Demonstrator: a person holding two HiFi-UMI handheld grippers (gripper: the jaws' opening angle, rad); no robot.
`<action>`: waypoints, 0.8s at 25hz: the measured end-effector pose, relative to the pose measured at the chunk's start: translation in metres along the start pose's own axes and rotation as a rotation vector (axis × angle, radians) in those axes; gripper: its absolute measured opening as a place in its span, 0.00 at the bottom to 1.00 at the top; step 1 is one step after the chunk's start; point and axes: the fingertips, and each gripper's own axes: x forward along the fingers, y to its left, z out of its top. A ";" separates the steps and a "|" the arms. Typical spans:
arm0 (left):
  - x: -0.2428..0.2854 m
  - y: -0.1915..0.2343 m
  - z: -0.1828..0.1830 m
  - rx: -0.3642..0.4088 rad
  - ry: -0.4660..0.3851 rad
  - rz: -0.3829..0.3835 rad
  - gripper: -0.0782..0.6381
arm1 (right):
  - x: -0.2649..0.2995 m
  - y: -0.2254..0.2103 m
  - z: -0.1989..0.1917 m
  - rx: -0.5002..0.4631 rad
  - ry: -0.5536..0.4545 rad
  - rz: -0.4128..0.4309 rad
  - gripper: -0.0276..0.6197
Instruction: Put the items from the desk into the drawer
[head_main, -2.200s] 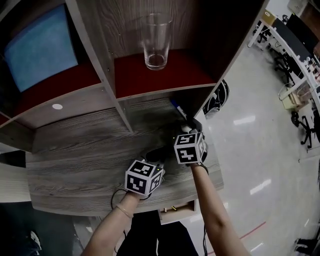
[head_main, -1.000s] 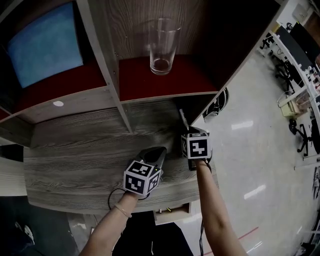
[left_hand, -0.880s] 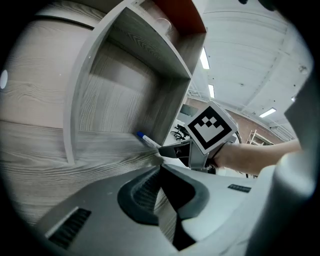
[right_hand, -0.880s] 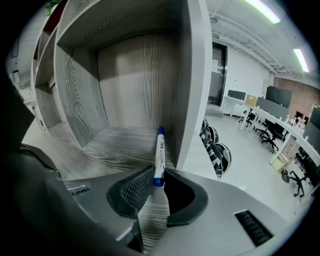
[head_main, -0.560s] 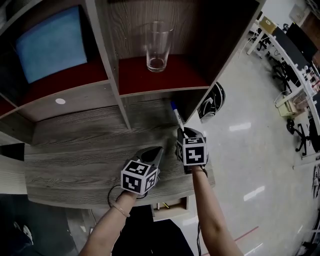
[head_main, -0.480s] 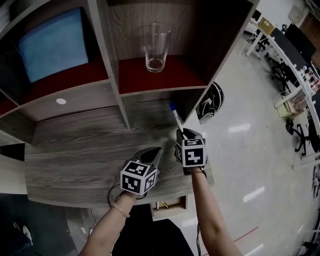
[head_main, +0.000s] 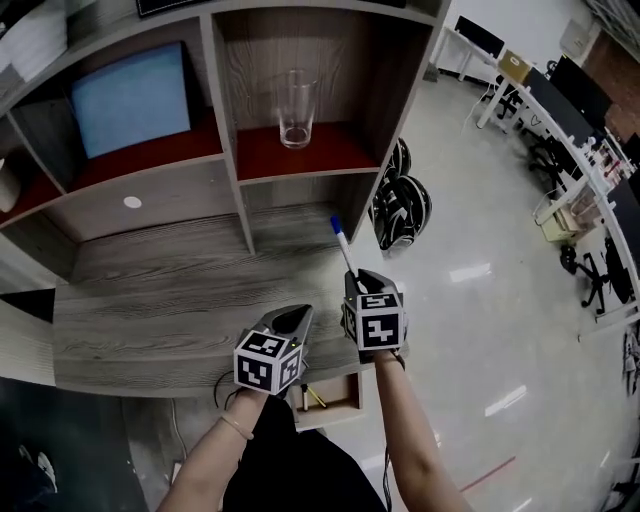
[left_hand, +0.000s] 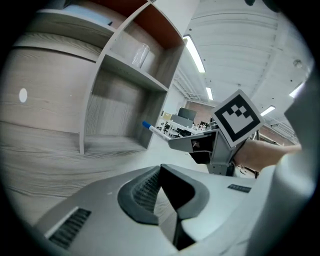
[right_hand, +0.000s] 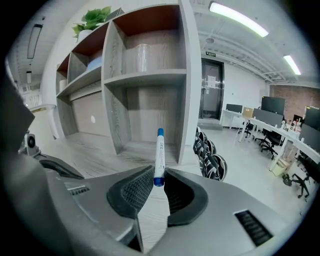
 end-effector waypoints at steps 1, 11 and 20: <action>-0.004 -0.005 -0.003 0.004 0.002 -0.001 0.15 | -0.008 0.002 0.000 0.003 -0.009 0.001 0.15; -0.047 -0.035 -0.028 -0.009 0.003 0.011 0.15 | -0.087 0.018 -0.010 0.022 -0.074 0.013 0.15; -0.077 -0.061 -0.054 -0.060 -0.004 0.012 0.15 | -0.149 0.033 -0.035 -0.047 -0.087 0.035 0.15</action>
